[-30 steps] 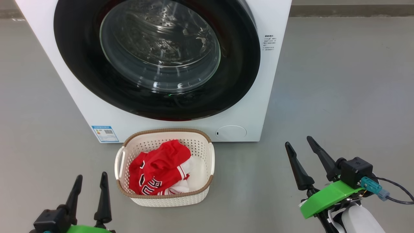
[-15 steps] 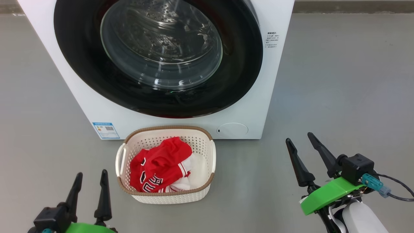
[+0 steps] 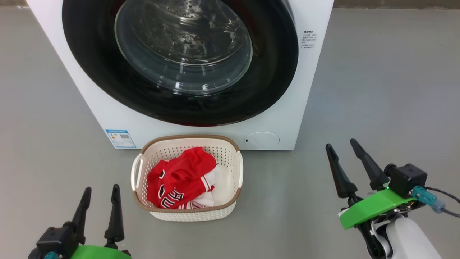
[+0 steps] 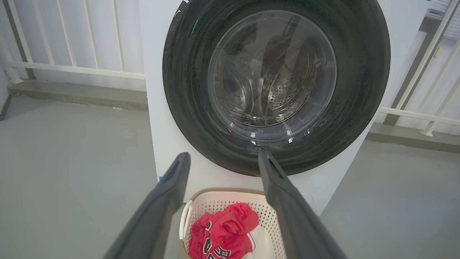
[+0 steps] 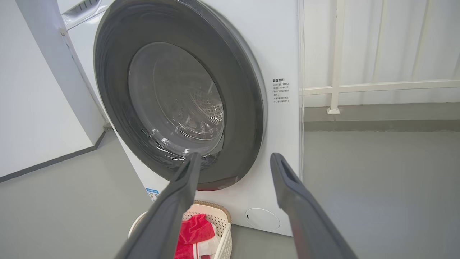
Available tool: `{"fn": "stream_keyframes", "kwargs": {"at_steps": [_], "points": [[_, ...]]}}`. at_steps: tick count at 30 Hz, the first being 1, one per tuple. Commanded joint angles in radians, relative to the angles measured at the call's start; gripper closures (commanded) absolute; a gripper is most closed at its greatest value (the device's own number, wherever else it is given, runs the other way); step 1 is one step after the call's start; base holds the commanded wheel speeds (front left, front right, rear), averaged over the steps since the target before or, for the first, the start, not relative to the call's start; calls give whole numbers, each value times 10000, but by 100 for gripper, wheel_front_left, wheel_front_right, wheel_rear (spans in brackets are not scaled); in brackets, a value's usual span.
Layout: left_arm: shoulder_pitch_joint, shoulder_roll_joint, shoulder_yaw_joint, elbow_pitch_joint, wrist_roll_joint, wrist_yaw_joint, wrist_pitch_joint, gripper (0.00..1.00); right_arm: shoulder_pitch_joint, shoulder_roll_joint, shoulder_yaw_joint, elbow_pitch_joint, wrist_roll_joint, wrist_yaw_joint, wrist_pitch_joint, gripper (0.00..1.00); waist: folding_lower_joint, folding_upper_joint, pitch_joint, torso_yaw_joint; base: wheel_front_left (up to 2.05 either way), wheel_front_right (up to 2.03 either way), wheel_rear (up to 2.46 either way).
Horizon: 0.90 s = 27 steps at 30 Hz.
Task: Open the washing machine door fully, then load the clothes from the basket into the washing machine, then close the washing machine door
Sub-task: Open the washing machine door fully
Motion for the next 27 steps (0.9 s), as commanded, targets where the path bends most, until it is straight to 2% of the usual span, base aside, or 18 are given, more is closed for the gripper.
{"fn": "stream_keyframes", "kwargs": {"at_steps": [1,16,17,18,19,20,21,22,27], "points": [[-404,162,295,-295,4,-33,-92,0,-474,9,160,-219,177,16,-120,0,0,0,56,41,0,0,0],[-676,162,395,-594,57,4,-92,0,-1570,-344,-267,170,1184,16,-120,0,0,0,765,305,0,0,0],[-710,162,396,-636,58,1,-92,0,-1687,-384,-298,197,1315,16,-120,5,0,0,851,323,0,0,0],[-749,162,394,-678,56,-3,-92,0,-1810,-420,-341,223,1458,16,-120,23,0,0,943,343,0,0,0],[-791,162,386,-712,54,-8,-92,0,-1936,-468,-379,249,1585,16,-120,51,0,0,1031,366,0,0,0],[-832,162,379,-742,57,-12,-92,0,-2060,-494,-419,278,1756,16,-120,60,0,0,1118,387,0,0,0],[-914,162,368,-802,57,-22,-92,0,-2330,-581,-469,356,2124,16,-120,93,0,0,1295,426,0,0,0],[-956,162,361,-829,46,-27,-92,0,-2474,-616,-495,404,2344,16,-120,100,0,0,1387,445,0,0,0],[-1167,162,294,-946,-37,-48,-92,0,-3151,-806,-555,653,3747,16,-120,100,0,0,1810,568,0,0,0]]}}
